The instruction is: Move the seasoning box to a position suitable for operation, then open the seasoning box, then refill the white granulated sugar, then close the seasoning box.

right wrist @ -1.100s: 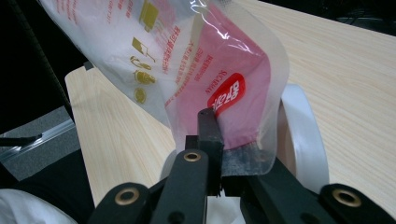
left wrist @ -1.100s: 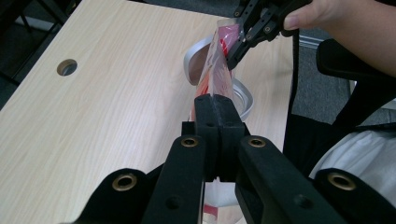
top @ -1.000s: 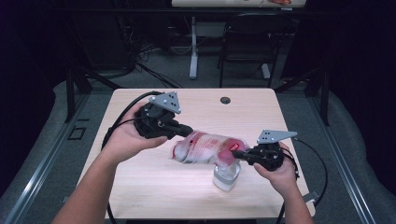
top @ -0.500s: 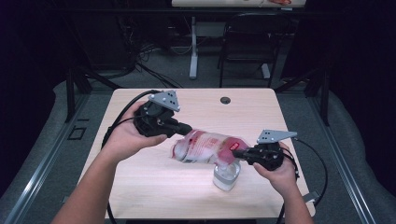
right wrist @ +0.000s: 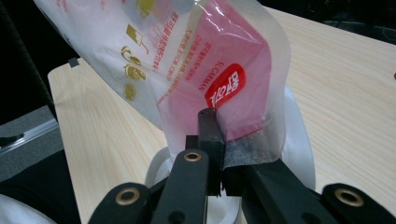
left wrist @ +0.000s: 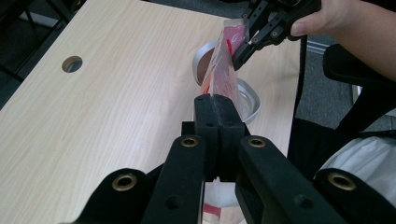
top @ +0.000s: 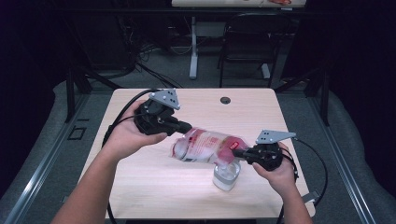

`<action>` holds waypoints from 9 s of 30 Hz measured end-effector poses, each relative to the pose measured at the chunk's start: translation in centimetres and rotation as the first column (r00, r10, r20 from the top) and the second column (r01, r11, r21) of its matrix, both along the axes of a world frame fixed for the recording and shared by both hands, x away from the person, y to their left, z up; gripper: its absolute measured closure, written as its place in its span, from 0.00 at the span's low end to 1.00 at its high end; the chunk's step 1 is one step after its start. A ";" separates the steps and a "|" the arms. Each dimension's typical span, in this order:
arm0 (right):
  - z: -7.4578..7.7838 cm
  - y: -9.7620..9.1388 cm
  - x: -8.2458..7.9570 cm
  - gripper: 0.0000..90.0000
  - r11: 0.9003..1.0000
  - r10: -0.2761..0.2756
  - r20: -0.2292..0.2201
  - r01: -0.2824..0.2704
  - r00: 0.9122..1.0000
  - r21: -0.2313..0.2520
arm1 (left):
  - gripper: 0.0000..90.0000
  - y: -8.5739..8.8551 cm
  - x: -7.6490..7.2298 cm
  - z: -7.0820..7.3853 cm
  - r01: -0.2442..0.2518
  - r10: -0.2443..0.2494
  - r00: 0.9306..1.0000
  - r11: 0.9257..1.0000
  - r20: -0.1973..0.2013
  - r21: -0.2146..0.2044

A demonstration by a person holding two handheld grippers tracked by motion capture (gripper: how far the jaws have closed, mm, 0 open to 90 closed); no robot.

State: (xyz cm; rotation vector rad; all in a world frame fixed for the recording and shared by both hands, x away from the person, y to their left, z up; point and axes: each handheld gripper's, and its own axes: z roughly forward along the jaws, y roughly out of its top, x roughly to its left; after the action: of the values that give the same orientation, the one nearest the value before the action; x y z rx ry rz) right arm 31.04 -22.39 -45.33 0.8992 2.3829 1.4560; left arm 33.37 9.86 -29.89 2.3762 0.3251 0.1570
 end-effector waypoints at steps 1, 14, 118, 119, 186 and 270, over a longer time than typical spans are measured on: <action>0.0 0.0 0.0 1.00 1.000 -0.001 0.001 0.001 1.000 -0.005 | 1.00 0.0 0.0 0.0 0.000 0.000 1.000 1.000 -0.001 0.001; 0.0 0.1 0.0 1.00 1.000 -0.008 0.008 0.008 1.000 -0.025 | 1.00 -0.2 0.2 0.0 -0.006 0.006 1.000 1.000 -0.001 -0.020; -0.2 -0.2 0.0 1.00 0.998 -0.012 -0.020 0.011 1.000 -0.054 | 0.56 0.5 -0.2 -4.3 -0.021 0.016 0.999 0.994 -0.051 -0.105; -0.2 -0.2 0.0 1.00 0.998 -0.011 -0.019 0.010 1.000 -0.056 | 0.55 0.5 -0.2 -4.4 -0.024 0.019 0.999 0.994 -0.049 -0.106; 0.0 -0.5 0.0 1.00 0.999 -0.022 -0.023 0.022 0.999 -0.037 | 0.92 0.0 0.1 -4.4 0.014 -0.016 1.000 0.996 -0.016 -0.087; 0.3 -1.0 -0.7 1.00 0.997 -0.004 -0.024 0.002 1.000 -0.077 | 0.92 -1.1 -0.1 -3.8 0.031 -0.032 0.999 0.996 -0.011 -0.079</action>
State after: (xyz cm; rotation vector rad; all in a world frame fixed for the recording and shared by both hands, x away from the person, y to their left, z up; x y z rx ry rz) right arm 30.32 -23.40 -45.00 0.9067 2.4356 1.3491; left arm 33.22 8.77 -33.74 2.3042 0.2941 0.1126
